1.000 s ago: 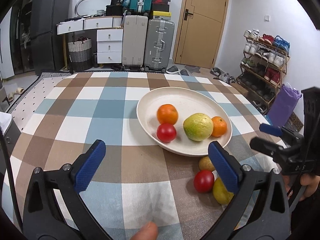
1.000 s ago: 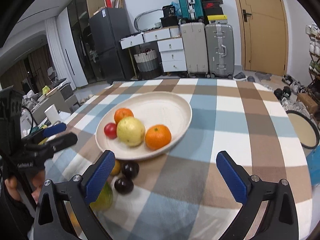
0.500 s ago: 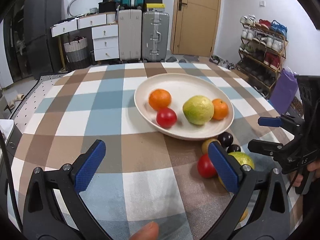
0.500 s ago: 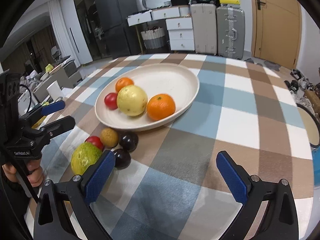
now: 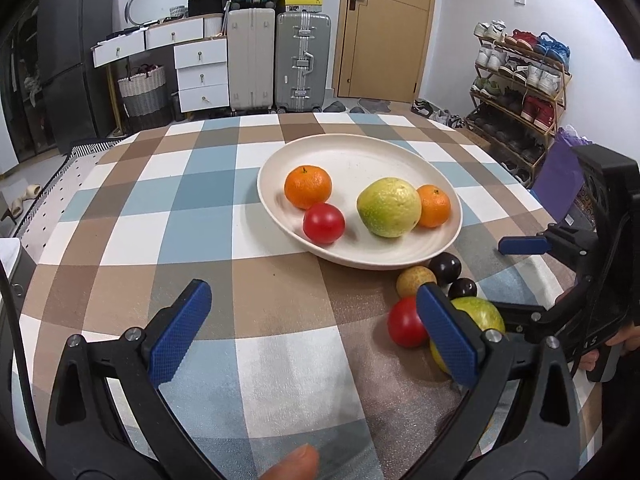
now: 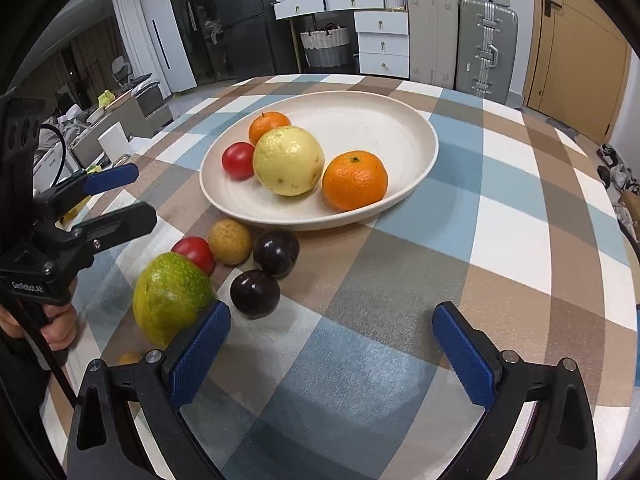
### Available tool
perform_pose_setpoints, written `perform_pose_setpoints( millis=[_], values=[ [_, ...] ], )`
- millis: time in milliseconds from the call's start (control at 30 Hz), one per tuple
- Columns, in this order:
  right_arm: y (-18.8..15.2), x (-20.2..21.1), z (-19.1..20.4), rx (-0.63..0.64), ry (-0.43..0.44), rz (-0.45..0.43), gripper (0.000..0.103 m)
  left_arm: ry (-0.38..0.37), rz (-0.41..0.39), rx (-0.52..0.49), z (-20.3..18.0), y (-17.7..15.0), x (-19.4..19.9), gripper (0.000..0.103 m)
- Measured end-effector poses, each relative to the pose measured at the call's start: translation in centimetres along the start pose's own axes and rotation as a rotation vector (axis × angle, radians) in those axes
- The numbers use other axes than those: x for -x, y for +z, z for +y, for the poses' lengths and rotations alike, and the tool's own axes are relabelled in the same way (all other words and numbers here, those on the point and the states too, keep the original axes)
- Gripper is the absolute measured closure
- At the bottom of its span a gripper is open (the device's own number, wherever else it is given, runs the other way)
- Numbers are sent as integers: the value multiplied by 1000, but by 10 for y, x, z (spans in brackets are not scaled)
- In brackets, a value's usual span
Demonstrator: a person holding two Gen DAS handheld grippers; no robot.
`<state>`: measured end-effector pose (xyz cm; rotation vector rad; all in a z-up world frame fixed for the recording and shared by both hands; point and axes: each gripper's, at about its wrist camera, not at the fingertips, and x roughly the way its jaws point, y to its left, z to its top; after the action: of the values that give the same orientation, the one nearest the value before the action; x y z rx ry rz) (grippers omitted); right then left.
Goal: Organize fruits
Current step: 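Withdraw both grippers from the plate toward the remaining fruits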
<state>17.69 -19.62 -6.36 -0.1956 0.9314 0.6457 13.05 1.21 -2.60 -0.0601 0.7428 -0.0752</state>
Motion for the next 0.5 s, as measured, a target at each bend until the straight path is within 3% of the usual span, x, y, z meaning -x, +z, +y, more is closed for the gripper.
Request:
perform_pose_setpoints(
  millis=[200, 500],
  values=[
    [-1, 4, -14, -31, -41, -7, 0, -4, 16, 0, 0, -1, -5, 1],
    [-1, 1, 0, 34, -57, 8, 0, 2, 6, 3, 1, 0, -5, 1]
  ],
)
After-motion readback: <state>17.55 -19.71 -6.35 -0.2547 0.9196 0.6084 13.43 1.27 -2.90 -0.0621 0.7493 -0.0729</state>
